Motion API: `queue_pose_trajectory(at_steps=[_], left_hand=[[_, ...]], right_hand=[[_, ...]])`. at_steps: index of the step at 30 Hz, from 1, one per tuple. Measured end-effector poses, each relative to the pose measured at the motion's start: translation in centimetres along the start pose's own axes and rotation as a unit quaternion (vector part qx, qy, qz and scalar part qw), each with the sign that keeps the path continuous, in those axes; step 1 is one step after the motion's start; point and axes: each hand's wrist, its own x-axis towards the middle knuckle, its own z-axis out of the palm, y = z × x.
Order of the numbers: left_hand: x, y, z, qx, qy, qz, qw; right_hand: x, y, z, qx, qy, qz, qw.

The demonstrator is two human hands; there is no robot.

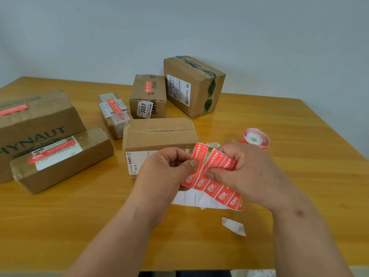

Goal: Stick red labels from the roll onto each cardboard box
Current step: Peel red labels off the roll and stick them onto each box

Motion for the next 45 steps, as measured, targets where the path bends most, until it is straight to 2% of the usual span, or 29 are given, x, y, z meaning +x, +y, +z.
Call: queue_pose_trajectory(at_steps=[9,22,28,37,45], left_hand=[[-0.12,-0.21,0.37,0.025,0.015,0.021,0.999],[-0.32,-0.24,0.47,0.116,0.024,0.082,0.990],[-0.41,0.01,0.66,0.090,-0.003,0.111,0.990],[-0.46,0.04,0.59,0.081,-0.028,0.130,0.988],[-0.26,-0.25,0.86,0.073,0.008,0.133,0.988]], right_hand=[[0.11,0.13,0.14,0.008,0.006,-0.008,1.000],[0.21,0.50,0.09,0.049,0.001,-0.012,0.999],[0.39,0.50,-0.32,0.142,-0.031,-0.013,0.989],[0.63,0.71,-0.50,0.149,-0.041,-0.013,0.988],[0.79,0.61,-0.26,0.120,-0.022,-0.027,0.992]])
